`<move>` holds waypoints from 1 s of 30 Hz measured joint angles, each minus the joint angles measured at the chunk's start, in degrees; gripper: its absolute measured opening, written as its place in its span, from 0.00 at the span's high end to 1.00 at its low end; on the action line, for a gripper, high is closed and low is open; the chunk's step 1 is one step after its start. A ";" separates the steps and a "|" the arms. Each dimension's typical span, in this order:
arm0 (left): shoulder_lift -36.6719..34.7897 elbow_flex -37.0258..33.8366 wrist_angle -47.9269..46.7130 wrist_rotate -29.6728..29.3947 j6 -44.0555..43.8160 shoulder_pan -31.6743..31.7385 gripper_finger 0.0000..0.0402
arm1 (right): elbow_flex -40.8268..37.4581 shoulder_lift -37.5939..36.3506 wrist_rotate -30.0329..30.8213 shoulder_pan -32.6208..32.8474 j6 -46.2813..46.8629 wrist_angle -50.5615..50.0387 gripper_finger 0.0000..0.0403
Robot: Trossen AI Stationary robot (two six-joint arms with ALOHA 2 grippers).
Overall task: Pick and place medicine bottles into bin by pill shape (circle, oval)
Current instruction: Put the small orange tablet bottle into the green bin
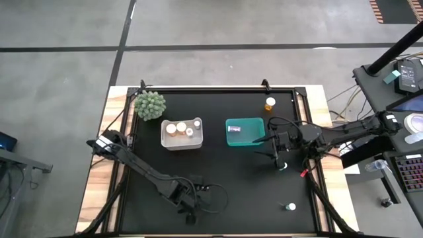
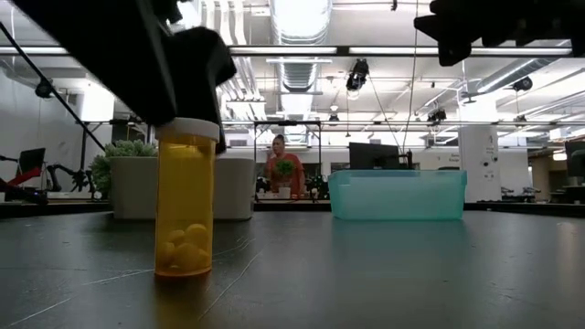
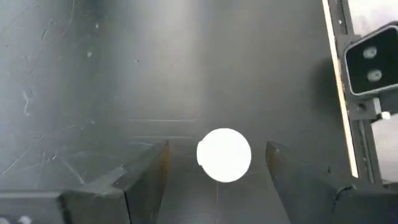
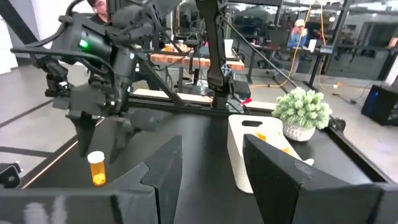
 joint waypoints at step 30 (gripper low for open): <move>-1.72 -2.04 0.65 -0.88 3.10 2.98 0.76 | 0.07 0.02 7.70 -0.15 -10.31 2.32 0.60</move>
